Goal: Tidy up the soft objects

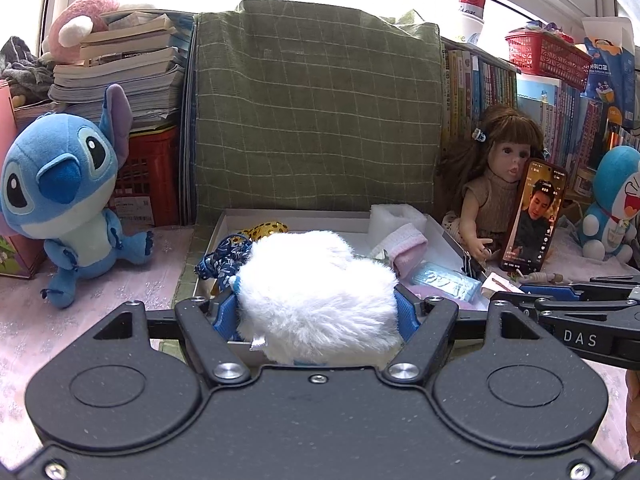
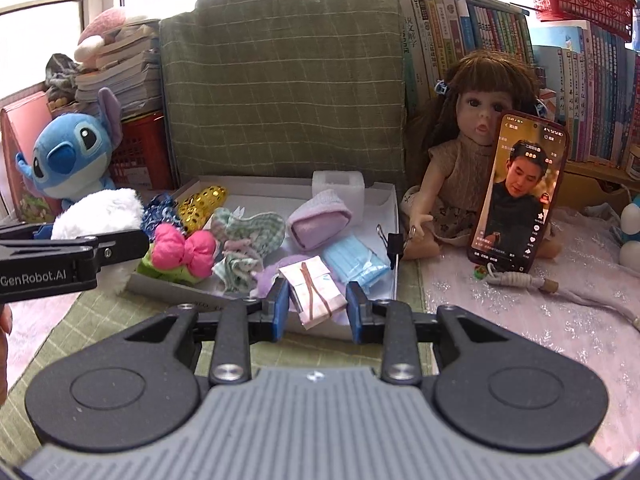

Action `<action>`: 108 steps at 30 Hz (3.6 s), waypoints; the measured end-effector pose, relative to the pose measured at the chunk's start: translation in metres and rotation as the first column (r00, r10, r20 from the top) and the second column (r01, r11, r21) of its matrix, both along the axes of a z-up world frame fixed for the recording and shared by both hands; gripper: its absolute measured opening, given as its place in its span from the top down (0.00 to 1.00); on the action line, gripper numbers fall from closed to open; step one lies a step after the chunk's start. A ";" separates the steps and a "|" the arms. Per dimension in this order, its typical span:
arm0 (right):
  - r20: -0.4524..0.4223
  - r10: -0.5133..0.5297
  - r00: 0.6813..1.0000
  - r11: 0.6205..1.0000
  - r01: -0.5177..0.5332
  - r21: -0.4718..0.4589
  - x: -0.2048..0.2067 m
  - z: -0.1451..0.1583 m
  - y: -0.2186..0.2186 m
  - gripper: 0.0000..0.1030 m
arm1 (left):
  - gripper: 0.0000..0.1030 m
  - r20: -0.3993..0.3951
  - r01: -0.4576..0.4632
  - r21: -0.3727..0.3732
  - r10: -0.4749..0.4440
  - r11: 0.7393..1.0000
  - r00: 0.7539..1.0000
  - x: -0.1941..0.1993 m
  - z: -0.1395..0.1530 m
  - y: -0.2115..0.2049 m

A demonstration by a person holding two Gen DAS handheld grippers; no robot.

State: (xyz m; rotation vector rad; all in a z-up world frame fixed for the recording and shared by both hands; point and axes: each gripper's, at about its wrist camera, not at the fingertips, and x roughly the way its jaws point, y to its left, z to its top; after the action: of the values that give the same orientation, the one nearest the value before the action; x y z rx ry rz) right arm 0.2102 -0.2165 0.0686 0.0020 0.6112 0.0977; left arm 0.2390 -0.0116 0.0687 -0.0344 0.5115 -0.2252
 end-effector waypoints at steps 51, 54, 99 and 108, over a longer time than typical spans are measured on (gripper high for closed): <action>-0.070 -0.068 0.995 0.996 0.072 0.058 0.070 -0.027 -0.005 0.40 | 0.13 -0.070 -0.062 0.000 0.062 0.998 0.996 0.084 -0.017 -0.015; -0.058 -0.067 0.996 0.995 0.071 0.064 0.064 -0.022 -0.005 0.37 | 0.12 -0.064 -0.064 -0.007 0.063 0.998 0.996 0.078 -0.011 -0.011; 0.027 -0.087 0.996 0.996 0.086 0.021 -0.024 0.000 0.010 0.10 | 0.03 0.012 -0.080 0.004 0.080 0.997 0.997 -0.022 0.004 0.018; 0.040 -0.104 0.994 0.995 0.103 0.016 -0.046 -0.005 0.012 0.07 | 0.03 0.035 -0.083 0.023 0.083 0.996 0.996 -0.052 -0.004 0.017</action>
State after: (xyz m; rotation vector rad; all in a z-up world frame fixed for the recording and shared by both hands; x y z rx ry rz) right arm 0.1646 -0.2050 0.0640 0.0455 0.5689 0.0018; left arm 0.1872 0.0052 0.0647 -0.0282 0.4776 -0.1381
